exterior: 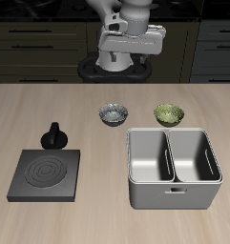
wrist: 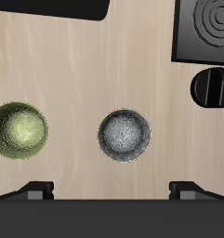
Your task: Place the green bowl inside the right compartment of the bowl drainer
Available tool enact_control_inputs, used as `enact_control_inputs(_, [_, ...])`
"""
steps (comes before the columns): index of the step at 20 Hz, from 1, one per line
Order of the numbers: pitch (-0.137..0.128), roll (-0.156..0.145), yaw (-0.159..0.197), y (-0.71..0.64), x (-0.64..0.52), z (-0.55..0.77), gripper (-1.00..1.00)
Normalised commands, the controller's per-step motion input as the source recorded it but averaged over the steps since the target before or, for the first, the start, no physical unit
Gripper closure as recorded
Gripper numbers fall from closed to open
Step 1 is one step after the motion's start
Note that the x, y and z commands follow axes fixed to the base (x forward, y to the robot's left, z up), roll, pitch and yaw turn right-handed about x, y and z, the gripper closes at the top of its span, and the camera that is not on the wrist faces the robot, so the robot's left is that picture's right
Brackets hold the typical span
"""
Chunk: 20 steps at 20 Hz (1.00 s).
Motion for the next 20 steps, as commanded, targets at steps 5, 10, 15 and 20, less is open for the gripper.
enact_control_inputs(5, [0.004, 0.019, 0.006, 0.37, 0.00, -0.04, -1.00])
enact_control_inputs(10, [0.019, 0.013, -0.008, 0.50, -0.01, -0.07, -1.00])
enact_control_inputs(15, [0.007, 0.023, -0.013, 0.48, -0.02, -0.06, -1.00])
enact_control_inputs(20, [-0.008, -0.010, -0.018, 0.32, 0.07, -0.02, -1.00])
